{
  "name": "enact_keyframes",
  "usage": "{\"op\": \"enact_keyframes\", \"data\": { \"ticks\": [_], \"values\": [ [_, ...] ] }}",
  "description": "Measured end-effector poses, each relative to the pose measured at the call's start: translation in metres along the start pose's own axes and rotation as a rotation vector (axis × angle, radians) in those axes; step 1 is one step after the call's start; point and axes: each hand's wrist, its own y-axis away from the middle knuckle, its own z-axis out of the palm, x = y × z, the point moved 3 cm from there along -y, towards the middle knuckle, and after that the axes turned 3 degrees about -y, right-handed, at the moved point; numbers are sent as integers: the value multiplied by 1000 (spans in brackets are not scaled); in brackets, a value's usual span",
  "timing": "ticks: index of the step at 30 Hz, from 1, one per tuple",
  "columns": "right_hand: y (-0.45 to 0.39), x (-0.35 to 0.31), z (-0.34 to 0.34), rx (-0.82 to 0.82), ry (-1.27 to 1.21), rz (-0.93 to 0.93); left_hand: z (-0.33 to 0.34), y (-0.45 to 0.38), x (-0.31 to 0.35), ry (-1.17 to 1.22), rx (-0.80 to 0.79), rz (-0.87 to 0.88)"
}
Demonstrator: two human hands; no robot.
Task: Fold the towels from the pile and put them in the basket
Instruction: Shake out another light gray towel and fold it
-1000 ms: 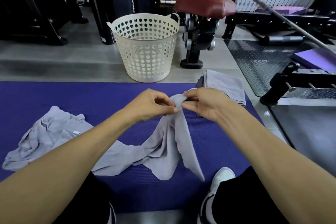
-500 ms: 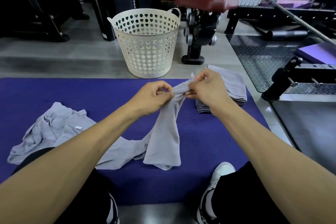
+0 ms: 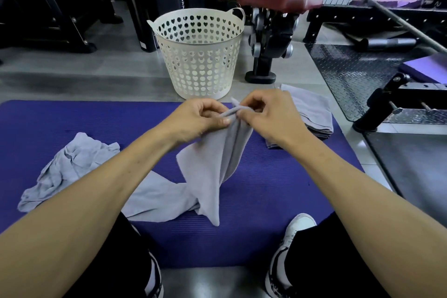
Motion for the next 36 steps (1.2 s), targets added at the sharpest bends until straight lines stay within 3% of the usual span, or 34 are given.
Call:
{"op": "enact_keyframes", "data": {
  "ticks": [6, 10, 13, 18, 23, 31, 36],
  "values": [
    [-2, 6, -9, 132, -130, 135, 1, -3, -18, -411, 60, -101],
    [-4, 23, -15, 189, -23, 173, -8, -5, -23, -624, -22, -199],
    [-4, 31, -19, 95, 73, 98, -10, -2, -15, -556, -43, -93],
    [0, 13, -8, -63, -62, -36, -8, 5, 7, -469, 45, 143],
    [3, -3, 5, -122, -171, -31, -10, 11, 19, -418, 35, 262],
    [3, -9, 10, -48, -11, -115, -12, 14, 14, -396, -20, 223],
    [-4, -6, 1, 134, -38, -45, -11, 8, -3, -476, -4, 110]
  ]
}}
